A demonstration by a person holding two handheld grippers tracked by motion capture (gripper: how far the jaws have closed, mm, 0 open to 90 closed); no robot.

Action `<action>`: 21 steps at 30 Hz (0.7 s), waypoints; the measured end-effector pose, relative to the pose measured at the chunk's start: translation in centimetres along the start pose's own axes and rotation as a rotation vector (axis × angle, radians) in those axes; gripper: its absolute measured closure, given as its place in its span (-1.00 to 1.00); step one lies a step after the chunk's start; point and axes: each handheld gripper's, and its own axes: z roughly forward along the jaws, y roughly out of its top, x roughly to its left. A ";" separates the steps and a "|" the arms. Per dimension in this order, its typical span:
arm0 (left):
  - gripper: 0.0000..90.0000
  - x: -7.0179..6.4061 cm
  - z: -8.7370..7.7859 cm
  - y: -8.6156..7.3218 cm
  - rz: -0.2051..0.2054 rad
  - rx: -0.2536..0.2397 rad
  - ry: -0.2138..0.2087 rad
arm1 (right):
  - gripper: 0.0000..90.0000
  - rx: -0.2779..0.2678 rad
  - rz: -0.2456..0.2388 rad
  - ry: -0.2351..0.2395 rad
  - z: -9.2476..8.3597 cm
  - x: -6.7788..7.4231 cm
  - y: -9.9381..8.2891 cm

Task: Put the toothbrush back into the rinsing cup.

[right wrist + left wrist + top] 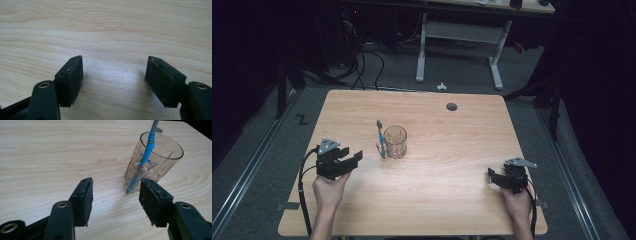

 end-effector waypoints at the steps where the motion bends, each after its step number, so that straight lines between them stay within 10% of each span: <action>1: 0.00 0.0 0.0 -0.1 0.000 0.003 0.000 | -0.31 0.000 0.000 0.000 0.0 0.0 0.0; 21: 0.00 0.7 0.8 -1.6 -0.034 0.040 0.012 | -0.31 0.000 -0.001 0.000 0.0 0.0 0.0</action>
